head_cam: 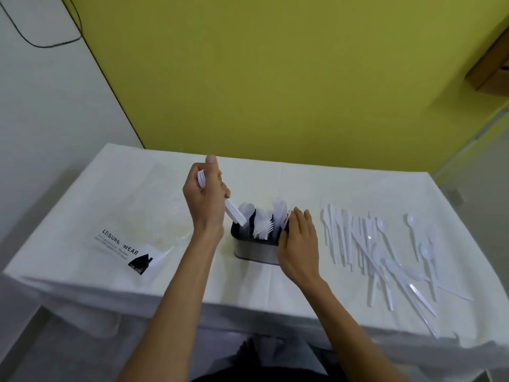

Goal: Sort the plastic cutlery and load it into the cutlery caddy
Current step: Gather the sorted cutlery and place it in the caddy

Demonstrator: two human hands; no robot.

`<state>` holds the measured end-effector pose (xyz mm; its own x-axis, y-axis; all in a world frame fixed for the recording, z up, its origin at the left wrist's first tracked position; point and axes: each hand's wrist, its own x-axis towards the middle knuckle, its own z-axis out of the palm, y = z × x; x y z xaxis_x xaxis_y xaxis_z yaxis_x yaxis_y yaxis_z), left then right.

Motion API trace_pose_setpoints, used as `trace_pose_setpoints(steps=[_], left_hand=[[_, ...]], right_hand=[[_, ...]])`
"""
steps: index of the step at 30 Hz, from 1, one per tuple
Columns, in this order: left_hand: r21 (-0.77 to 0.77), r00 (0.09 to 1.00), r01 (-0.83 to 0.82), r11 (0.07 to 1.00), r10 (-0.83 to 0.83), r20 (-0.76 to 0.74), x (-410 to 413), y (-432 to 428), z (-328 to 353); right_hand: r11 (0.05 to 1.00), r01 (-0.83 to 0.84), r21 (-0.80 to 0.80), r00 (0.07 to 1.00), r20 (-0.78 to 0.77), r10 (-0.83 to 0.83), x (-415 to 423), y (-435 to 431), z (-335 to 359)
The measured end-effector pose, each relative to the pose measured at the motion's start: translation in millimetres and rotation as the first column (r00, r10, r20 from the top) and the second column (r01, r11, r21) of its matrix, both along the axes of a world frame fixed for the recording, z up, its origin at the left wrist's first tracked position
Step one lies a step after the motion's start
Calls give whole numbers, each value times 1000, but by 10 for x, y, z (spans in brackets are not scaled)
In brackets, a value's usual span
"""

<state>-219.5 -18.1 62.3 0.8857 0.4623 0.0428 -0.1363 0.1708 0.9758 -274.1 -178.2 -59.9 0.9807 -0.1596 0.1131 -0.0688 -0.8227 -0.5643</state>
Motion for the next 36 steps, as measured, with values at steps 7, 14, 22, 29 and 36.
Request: trace_pose_setpoints(steps=[7,14,22,29,36], left_hand=[[218,987,29,976,6,-158,17,-122,-622],[508,922,270,818,-67,-382,-104,-162,-1128],[505,820,482,716,-166,-548,-64,-101,-1002],[768,937,350,536,-200,-287,-53,-464,-609],[795,837,463,393,-490,-246,-100,-1369,-498]], right_hand=[[999,6,-41,1000,22,-5,3,12,-29],[998,7,-55,999,34,-5,8,18,-58],[997,-14,-72,999,40,17,13,-17,-118],[982,-118,148,991,-42,125,36,-160,-47],[913,-33,407,999,23,26,-126,-650,87]])
